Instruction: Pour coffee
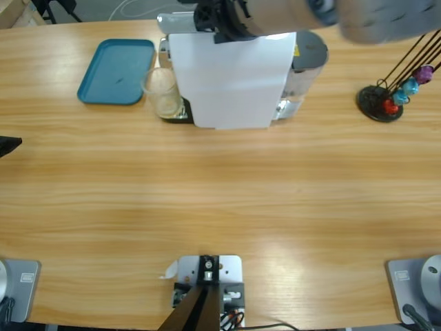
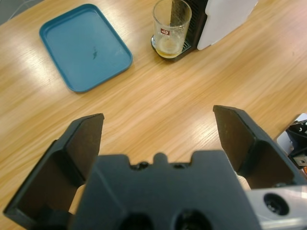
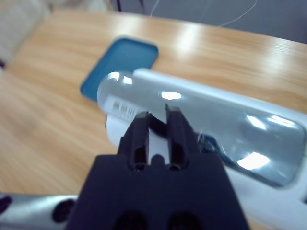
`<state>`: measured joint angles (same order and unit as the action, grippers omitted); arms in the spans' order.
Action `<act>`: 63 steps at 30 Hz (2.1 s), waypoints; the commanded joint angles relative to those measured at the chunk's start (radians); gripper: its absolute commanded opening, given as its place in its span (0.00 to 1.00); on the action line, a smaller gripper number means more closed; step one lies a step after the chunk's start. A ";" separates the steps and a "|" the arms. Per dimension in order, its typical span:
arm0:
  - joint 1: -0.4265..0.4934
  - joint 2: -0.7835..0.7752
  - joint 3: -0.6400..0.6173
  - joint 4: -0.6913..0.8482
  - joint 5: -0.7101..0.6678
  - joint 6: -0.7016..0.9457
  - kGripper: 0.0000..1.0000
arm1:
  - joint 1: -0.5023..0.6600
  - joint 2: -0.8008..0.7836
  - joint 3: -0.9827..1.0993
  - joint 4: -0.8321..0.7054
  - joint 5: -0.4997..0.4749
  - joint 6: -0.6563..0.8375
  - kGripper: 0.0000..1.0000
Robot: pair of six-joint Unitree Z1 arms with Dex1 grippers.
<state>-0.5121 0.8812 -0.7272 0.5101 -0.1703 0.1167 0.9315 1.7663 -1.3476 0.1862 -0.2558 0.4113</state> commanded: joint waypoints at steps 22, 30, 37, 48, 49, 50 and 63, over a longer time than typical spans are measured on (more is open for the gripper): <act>-0.005 -0.035 0.026 -0.021 0.040 -0.040 1.00 | -0.430 0.139 -0.901 0.966 0.421 -0.031 0.00; -0.005 -0.025 0.034 -0.021 0.042 -0.034 1.00 | -0.421 0.197 -0.914 1.017 0.421 -0.059 0.00; -0.005 0.007 0.044 -0.042 0.048 -0.032 1.00 | -0.380 0.228 -0.901 1.069 0.350 -0.130 0.00; -0.005 0.032 0.072 -0.109 0.043 -0.032 1.00 | -0.378 0.287 -0.933 1.121 0.337 -0.116 0.00; -0.005 0.035 0.072 -0.110 0.043 -0.032 1.00 | -0.378 0.286 -0.930 1.130 0.337 -0.115 0.00; -0.005 0.039 0.074 -0.112 0.042 -0.032 1.00 | -0.378 0.285 -0.924 1.135 0.337 -0.115 0.00; -0.005 0.024 0.106 -0.122 0.038 -0.035 1.00 | -0.355 0.297 -0.933 1.142 0.370 -0.106 0.00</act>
<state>-0.5132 0.8982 -0.6702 0.3991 -0.1386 0.0827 0.5542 2.0066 -2.2848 1.3192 0.0970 0.3023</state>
